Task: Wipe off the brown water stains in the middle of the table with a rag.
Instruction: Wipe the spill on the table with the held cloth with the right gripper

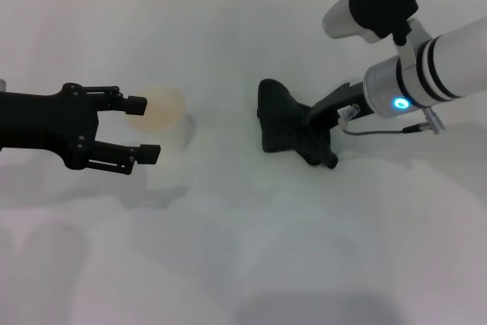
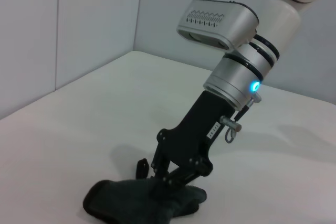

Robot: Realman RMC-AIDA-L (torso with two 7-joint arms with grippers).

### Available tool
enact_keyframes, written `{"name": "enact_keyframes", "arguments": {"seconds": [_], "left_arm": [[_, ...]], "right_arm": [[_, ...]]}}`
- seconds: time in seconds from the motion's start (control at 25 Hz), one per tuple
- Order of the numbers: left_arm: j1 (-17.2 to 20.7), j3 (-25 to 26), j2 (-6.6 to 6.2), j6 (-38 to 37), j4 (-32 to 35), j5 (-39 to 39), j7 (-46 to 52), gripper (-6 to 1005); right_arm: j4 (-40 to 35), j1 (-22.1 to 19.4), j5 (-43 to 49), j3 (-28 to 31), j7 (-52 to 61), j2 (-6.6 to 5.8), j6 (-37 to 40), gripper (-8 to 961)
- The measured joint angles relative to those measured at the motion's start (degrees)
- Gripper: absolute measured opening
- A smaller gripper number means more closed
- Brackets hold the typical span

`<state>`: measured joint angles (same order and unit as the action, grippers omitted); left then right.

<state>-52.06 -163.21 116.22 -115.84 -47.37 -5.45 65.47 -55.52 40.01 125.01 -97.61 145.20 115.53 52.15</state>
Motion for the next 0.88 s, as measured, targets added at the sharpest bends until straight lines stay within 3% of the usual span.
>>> {"name": "enact_keyframes", "arguments": {"seconds": [0.32, 0.88], "left_arm": [[0.03, 0.0, 0.13, 0.03, 0.0, 0.0, 0.0, 888], [0.15, 0.0, 0.19, 0.09, -0.41, -0.78, -0.07, 888]], "right_arm": [[-0.37, -0.18, 0.0, 0.75, -0.11, 0.05, 0.45, 70], [-6.0, -1.9, -0.69, -0.91, -0.26, 0.13, 12.25, 70]]}}
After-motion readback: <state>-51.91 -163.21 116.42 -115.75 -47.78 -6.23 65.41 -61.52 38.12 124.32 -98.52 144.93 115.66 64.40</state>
